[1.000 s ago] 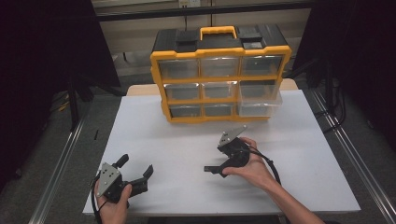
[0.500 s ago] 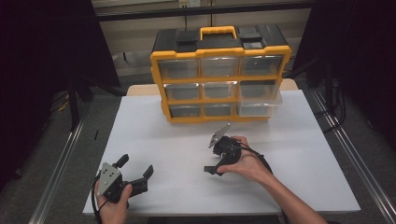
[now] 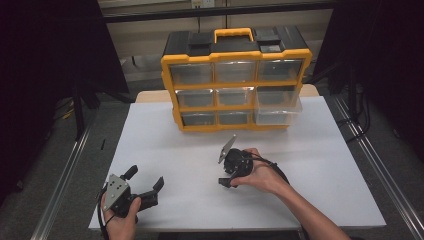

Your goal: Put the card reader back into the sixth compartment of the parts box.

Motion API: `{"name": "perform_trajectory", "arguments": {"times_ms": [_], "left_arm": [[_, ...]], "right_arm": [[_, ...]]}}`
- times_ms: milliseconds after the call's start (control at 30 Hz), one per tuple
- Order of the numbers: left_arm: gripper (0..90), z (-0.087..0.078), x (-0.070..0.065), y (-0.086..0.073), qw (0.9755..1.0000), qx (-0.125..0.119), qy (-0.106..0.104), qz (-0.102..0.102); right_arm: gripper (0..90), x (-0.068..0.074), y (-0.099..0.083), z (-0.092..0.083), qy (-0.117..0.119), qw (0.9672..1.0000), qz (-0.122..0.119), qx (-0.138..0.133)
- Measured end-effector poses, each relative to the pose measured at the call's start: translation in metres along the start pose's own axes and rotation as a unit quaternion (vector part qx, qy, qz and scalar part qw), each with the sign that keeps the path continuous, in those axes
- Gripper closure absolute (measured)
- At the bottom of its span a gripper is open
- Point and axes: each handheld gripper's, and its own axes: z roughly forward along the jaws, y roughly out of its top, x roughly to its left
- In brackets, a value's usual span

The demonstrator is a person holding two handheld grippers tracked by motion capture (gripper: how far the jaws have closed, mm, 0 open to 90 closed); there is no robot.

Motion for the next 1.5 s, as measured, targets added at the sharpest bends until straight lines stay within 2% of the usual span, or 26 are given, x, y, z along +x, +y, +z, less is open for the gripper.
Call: {"name": "perform_trajectory", "arguments": {"times_ms": [167, 333, 667, 900, 1233, 1500], "left_arm": [[3.5, 0.000, 0.000, 0.000, 1.0000, -0.001, 0.000, -0.001], [3.4, 0.000, 0.000, 0.000, 1.0000, 0.003, -0.002, -0.001], [3.5, 0.001, -0.001, -0.001, 1.0000, 0.003, -0.003, -0.002], [3.6, 0.001, 0.000, -0.001, 1.0000, 0.003, -0.003, -0.002], [3.6, 0.000, 0.000, -0.001, 1.0000, 0.003, -0.002, -0.003], [3.6, 0.001, 0.000, -0.001, 1.0000, 0.001, 0.000, -0.003]], "right_arm": [[60.3, 0.001, 0.000, 0.001, -0.006, 0.9999, -0.008, 0.010], [62.3, 0.002, 0.001, 0.002, -0.013, 0.9997, -0.017, 0.014], [73.4, 0.006, 0.005, 0.003, -0.008, 0.9995, -0.009, 0.028], [73.9, 0.005, 0.005, 0.002, -0.007, 0.9996, -0.002, 0.028], [73.9, 0.003, 0.002, 0.000, -0.004, 0.9998, 0.009, 0.016], [73.9, 0.001, -0.003, -0.011, -0.012, 0.9995, 0.024, -0.016]]}}
